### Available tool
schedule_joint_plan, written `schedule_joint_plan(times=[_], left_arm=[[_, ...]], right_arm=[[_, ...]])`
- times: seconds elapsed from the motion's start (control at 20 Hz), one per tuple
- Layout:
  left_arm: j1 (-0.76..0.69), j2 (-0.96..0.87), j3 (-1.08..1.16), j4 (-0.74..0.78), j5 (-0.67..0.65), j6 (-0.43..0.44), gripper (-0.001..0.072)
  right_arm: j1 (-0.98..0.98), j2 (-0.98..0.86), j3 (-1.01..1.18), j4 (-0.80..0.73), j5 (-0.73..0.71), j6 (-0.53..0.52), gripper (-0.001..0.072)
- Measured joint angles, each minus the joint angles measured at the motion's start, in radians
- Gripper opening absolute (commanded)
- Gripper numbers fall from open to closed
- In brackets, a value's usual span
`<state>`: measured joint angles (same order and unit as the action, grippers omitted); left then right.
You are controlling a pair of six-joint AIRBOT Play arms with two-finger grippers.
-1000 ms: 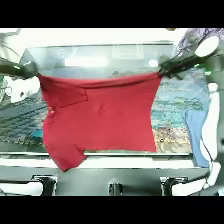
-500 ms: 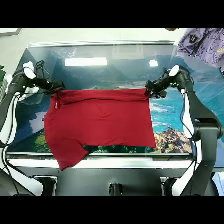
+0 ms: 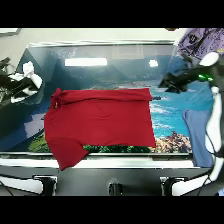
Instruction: Fold the clothes and pants, and hang the long-sleeved shirts on hangers.
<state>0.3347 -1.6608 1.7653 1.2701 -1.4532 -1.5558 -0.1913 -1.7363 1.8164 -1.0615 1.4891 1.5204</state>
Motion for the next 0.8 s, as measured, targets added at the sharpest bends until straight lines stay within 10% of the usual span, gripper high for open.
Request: schedule_joint_plan(times=[0.55, 0.8], left_arm=[[0.148, 0.550, -0.912, -0.030, 0.155, 0.010, 0.0709], [0.152, 0.587, -1.016, -0.040, 0.188, 0.010, 0.0709]], right_arm=[[-0.209, 0.426, -0.846, 0.071, -0.128, -0.197, 0.0512], [-0.216, 0.446, -1.070, 0.121, -0.173, -0.285, 0.0629]])
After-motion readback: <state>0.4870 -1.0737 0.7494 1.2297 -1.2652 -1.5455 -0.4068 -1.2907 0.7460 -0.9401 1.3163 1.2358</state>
